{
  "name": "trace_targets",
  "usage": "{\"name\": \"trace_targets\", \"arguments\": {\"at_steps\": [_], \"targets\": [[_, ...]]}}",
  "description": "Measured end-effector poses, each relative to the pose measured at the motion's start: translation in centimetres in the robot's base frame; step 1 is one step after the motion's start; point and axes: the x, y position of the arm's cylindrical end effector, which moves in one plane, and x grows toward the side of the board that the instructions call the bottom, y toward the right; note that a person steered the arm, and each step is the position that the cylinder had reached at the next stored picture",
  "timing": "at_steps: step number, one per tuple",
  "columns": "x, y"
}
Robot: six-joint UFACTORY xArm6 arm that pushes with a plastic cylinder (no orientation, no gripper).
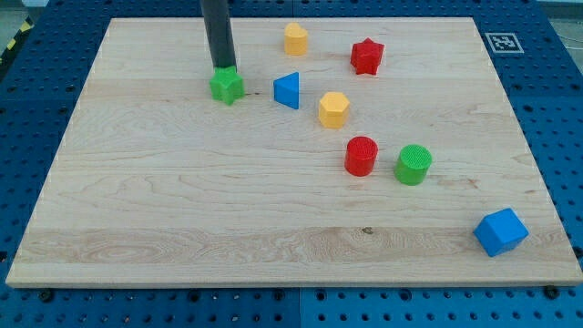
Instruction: Place the green star diagonal to the yellow hexagon
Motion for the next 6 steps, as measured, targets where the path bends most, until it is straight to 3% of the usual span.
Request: {"name": "trace_targets", "arguments": {"at_steps": [4, 6], "targets": [[16.4, 0.0], [19.8, 0.0]]}}
